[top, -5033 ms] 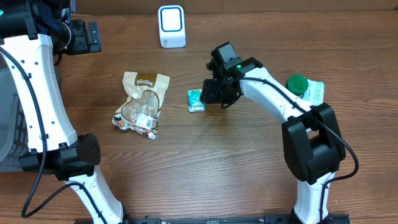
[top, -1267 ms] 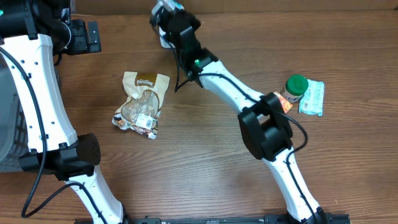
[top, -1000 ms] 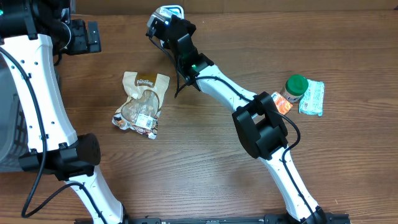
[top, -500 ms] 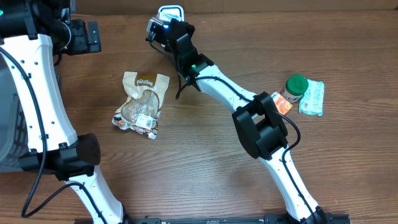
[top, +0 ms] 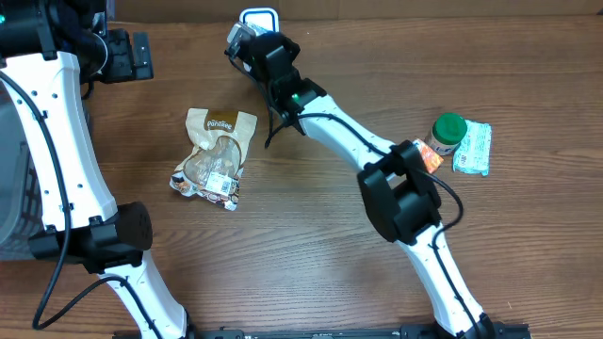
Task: Scan the item barcode
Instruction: 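Carry the teal packet right and set it beside the orange packet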
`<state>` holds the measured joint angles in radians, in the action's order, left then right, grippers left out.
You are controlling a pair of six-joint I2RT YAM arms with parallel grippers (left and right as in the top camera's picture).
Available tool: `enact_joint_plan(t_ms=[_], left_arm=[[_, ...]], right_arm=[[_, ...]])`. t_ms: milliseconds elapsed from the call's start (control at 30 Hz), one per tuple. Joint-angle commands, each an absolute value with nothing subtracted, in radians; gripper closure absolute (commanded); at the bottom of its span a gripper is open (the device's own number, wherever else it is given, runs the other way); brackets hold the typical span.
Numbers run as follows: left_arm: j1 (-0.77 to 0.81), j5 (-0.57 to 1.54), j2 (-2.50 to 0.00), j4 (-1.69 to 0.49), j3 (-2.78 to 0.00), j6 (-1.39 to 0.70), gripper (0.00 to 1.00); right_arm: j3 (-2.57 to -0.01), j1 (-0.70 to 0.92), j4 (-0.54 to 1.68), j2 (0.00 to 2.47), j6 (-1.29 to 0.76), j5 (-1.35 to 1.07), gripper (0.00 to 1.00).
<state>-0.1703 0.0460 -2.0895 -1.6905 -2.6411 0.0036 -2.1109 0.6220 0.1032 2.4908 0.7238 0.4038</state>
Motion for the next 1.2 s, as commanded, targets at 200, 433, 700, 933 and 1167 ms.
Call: enact_joint_plan(t_ms=[200, 433, 700, 933, 1167], left_arm=[[-0.17, 0.052, -2.093, -1.689, -2.639, 0.015, 0.0], [-0.17, 0.052, -2.093, -1.689, -2.639, 0.015, 0.0], [-0.17, 0.052, -2.093, -1.689, -2.639, 0.015, 0.0], [-0.17, 0.052, -2.093, -1.689, -2.639, 0.015, 0.01], [-0.17, 0.052, -2.093, -1.689, -2.639, 0.015, 0.0]], right_arm=[[-2.12, 0.608, 0.58, 2.09, 0.02, 0.066, 0.96], [-2.12, 0.535, 1.06, 1.982, -0.283, -0.079, 0.96], [-2.02, 0.42, 1.418, 2.012, -0.311, -0.089, 0.96], [-1.784, 0.297, 1.401, 2.012, -0.341, 0.003, 0.96], [-1.658, 0.178, 1.322, 2.012, -0.274, 0.031, 0.96]])
